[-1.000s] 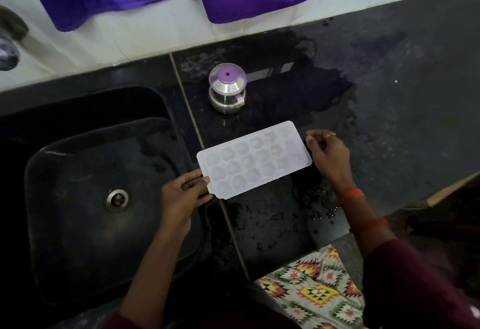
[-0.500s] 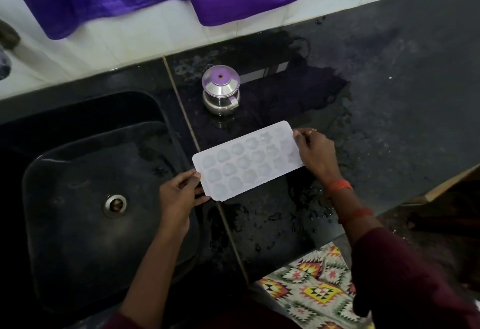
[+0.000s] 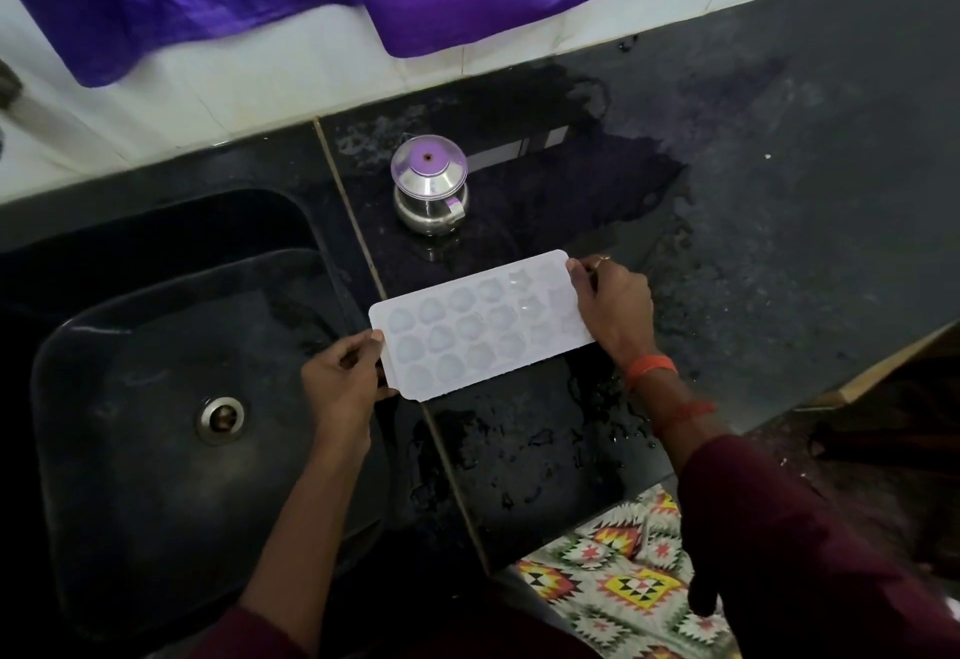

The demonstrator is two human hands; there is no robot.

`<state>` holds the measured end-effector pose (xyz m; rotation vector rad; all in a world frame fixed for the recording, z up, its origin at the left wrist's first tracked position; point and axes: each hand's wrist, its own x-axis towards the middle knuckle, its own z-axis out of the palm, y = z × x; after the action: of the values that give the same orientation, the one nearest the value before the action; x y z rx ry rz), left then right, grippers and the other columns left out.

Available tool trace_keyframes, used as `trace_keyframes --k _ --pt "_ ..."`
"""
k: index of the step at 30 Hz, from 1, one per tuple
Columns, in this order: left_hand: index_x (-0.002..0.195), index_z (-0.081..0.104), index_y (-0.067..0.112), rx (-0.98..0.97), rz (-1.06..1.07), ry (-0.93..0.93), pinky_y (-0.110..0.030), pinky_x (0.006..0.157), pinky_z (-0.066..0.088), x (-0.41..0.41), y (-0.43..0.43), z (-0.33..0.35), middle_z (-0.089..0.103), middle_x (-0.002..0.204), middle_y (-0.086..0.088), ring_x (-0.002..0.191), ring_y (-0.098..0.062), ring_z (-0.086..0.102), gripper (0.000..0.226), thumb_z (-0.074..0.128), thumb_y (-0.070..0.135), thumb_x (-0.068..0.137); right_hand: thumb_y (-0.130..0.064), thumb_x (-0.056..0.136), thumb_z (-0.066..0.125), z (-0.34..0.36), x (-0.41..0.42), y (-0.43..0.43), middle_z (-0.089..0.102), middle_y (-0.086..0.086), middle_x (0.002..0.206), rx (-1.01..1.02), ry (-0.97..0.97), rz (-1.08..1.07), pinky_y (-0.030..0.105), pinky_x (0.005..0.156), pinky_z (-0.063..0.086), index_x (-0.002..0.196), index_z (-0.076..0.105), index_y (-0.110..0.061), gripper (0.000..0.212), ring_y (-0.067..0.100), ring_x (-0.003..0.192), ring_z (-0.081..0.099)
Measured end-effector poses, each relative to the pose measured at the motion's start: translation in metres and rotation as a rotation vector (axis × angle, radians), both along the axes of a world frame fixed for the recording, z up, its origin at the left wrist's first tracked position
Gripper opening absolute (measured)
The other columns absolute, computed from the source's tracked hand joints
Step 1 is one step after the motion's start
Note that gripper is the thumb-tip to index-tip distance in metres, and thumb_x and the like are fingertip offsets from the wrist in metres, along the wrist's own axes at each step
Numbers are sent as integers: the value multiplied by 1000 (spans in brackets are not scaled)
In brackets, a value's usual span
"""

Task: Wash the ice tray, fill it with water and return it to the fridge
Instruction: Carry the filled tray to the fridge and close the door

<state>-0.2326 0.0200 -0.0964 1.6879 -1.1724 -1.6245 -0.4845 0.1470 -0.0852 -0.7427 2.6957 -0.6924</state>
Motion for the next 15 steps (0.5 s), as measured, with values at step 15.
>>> trace_keyframes --k 15 --pt "104 75 7 -145 107 1 -29 76 58 10 0 -2 75 96 -8 81 -14 69 15 70 14 91 -39 104 52 -5 15 -4 75 14 84 -130 10 5 29 68 44 99 73 -4 41 29 79 68"
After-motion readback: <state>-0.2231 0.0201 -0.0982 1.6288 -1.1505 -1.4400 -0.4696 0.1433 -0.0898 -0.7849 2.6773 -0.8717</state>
